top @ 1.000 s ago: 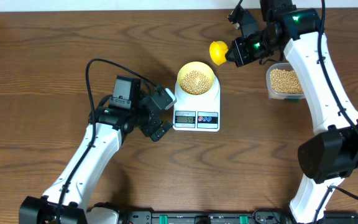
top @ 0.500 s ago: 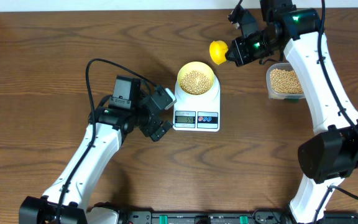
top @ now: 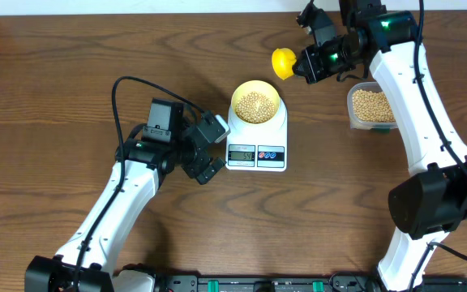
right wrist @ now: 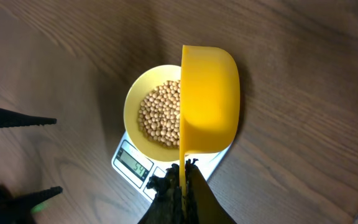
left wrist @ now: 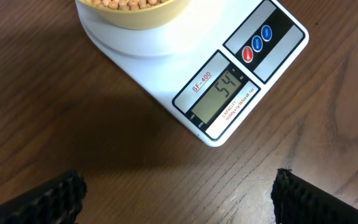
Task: Scoop item into bowl and weigh 50g on scale
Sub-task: 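Raise the scoop and hold it beside the yellow bowl, right gripper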
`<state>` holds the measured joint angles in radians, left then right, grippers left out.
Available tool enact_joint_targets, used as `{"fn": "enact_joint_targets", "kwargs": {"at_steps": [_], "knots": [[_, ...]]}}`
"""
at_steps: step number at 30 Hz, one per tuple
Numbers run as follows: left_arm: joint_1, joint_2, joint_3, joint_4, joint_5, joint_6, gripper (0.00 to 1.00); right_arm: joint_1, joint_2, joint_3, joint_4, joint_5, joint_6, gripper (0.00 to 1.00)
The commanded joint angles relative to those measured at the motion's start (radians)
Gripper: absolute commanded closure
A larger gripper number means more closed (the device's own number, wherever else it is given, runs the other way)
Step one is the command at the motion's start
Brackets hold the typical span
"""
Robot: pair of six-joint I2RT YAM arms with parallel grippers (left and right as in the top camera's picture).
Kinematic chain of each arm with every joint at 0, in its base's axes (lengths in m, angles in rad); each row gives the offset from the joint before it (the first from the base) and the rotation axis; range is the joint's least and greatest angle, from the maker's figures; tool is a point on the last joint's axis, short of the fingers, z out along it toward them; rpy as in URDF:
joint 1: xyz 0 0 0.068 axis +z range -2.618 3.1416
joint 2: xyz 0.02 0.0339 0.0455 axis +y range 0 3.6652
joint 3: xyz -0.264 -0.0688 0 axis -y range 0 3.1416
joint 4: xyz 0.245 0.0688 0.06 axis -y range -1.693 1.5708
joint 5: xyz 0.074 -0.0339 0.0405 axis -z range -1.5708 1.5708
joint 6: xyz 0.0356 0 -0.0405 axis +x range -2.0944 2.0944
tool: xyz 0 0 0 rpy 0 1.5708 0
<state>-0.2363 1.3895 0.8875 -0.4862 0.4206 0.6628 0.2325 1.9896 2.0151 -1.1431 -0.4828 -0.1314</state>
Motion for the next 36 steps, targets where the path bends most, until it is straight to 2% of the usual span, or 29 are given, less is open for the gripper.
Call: {"fn": "enact_joint_targets", "kwargs": {"at_steps": [1,12,36], "knots": [[0.005,-0.013,0.001,0.0,0.013,0.014,0.02,0.015,-0.011,0.018,0.005,0.015,0.006,0.99],[0.005,-0.013,0.001,0.0,0.013,0.014,0.02,0.096,-0.007,0.017,0.006,0.154,-0.008,0.99],[0.005,-0.013,0.001,0.0,0.013,0.014,0.02,0.103,-0.007,0.017,-0.016,0.155,-0.008,0.99]]}}
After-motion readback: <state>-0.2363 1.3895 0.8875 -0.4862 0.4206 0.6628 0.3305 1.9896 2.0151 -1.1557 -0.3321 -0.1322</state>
